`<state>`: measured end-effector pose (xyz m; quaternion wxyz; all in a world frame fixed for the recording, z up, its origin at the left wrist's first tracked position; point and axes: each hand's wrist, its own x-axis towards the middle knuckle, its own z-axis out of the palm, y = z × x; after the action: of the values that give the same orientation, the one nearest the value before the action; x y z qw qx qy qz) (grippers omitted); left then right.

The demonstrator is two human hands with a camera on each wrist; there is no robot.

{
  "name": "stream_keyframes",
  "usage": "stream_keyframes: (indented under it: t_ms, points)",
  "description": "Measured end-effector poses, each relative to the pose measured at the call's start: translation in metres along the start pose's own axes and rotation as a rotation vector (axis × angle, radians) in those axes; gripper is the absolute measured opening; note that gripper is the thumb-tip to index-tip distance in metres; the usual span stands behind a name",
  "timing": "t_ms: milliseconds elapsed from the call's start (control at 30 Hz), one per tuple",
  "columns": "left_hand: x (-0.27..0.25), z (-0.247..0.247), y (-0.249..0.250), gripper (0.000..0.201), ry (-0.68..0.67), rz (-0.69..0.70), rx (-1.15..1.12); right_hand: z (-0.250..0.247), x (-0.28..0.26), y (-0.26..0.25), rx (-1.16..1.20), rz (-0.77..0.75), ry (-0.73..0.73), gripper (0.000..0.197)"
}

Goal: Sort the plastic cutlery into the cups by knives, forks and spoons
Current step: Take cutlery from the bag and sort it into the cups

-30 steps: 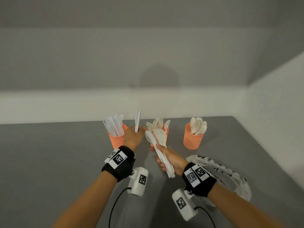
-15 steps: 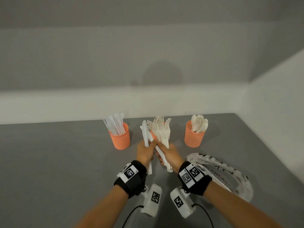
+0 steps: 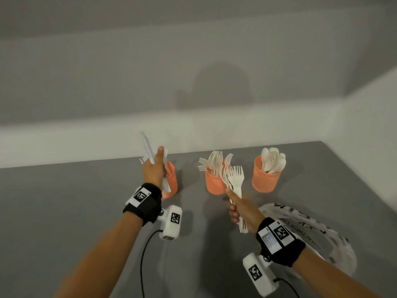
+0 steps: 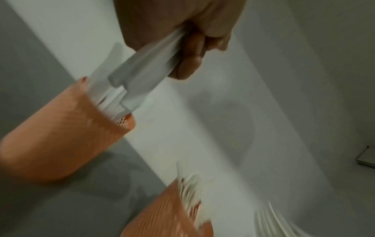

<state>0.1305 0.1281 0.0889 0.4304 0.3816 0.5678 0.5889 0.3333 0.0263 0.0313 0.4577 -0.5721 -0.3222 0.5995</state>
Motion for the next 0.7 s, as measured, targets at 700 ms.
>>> stream_keyframes:
  t_ms: [700]
  points:
    - [0.076,0.037,-0.05,0.034,0.087,0.388,0.432,-0.011,0.003,-0.009,-0.193,-0.133,0.112,0.027]
